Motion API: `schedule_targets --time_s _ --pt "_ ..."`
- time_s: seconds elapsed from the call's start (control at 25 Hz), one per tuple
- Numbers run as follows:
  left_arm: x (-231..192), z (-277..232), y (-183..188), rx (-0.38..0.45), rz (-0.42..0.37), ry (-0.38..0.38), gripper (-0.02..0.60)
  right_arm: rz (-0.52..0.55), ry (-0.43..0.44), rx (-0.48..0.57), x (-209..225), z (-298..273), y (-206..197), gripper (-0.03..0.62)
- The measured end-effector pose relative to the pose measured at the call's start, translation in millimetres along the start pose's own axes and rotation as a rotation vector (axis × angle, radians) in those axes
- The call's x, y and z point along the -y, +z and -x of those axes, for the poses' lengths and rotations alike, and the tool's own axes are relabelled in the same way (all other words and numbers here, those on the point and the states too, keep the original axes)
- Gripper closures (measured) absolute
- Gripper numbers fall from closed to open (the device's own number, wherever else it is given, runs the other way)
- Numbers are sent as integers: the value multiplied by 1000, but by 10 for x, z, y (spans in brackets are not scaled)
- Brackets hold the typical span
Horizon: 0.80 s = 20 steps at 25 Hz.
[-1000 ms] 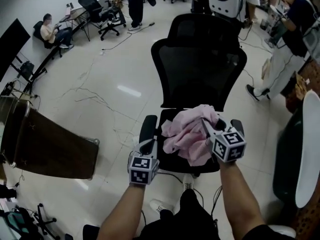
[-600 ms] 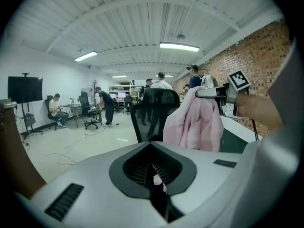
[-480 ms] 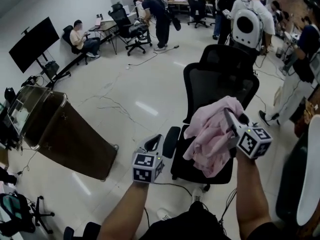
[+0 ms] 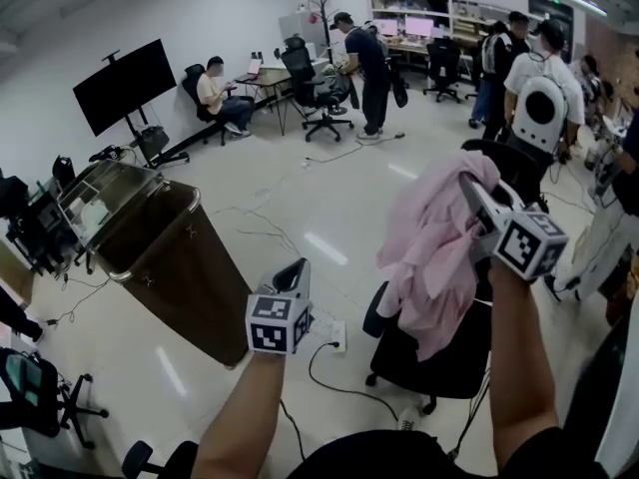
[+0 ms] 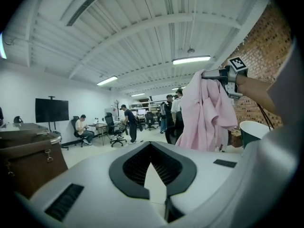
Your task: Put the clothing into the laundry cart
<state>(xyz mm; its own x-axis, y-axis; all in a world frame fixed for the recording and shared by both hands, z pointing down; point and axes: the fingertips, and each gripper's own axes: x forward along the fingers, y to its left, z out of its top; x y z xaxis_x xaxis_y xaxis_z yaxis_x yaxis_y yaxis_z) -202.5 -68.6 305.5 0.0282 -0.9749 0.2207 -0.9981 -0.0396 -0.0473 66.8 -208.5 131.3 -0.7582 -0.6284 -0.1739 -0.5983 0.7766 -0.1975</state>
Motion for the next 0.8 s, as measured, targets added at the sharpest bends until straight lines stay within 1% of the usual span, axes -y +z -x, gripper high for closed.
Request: schedule_targets --time_s 0.12,0.24,0.36,0.52,0.68,0.8 --pt "-417 307 167 41 0 76 581 20 74 26 -442 -286 230 454" --pt "-794 606 209 55 2 145 581 18 149 40 -853 -564 302 454" --pt "-1106 923 207 67 6 201 581 -7 210 34 -1233 -823 239 454" --pt "-1522 1350 201 71 9 284 581 12 280 13 -1965 -1069 214 454" --pt "-1982 1737 293 92 23 369 581 -19 379 -13 -2577 -1411 -48 454" --pt "-2229 1975 403 110 25 414 581 -10 433 -15 -3066 -1599 -121 454"
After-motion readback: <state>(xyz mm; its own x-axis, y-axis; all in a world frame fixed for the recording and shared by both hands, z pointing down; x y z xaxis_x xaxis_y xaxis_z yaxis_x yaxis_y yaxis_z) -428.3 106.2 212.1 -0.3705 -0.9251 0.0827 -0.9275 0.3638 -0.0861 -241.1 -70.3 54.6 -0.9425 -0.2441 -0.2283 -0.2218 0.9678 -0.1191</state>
